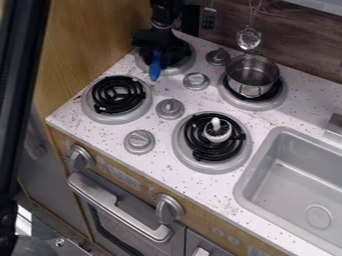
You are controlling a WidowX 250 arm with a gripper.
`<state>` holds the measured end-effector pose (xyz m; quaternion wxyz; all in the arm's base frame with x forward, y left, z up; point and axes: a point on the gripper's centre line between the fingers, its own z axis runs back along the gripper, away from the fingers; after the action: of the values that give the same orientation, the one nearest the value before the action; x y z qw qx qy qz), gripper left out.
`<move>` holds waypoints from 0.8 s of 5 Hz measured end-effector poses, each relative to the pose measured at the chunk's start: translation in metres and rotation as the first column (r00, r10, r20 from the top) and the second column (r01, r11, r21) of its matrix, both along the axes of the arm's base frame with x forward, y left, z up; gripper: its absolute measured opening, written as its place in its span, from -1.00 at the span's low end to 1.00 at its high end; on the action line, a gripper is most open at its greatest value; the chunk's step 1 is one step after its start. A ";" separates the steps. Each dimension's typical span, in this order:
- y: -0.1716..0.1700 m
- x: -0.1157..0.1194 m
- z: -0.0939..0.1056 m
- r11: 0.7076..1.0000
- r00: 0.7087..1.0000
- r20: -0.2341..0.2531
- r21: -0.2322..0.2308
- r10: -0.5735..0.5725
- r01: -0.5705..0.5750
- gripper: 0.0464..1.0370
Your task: Move the blue spoon over the upper left burner
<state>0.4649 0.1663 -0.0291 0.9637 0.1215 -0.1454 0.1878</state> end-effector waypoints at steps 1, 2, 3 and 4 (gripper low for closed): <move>0.008 0.014 -0.008 1.000 0.998 0.052 -0.005 0.028 -0.027 -0.27; 0.009 0.030 -0.017 0.999 0.995 0.092 -0.035 0.042 -0.039 -0.27; 0.010 0.033 -0.022 0.999 0.996 0.082 -0.038 0.033 -0.029 -0.14; 0.005 0.026 -0.033 0.999 0.998 0.064 -0.047 0.029 -0.026 0.49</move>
<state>0.4908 0.1715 -0.0625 0.9584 0.0952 -0.1704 0.2083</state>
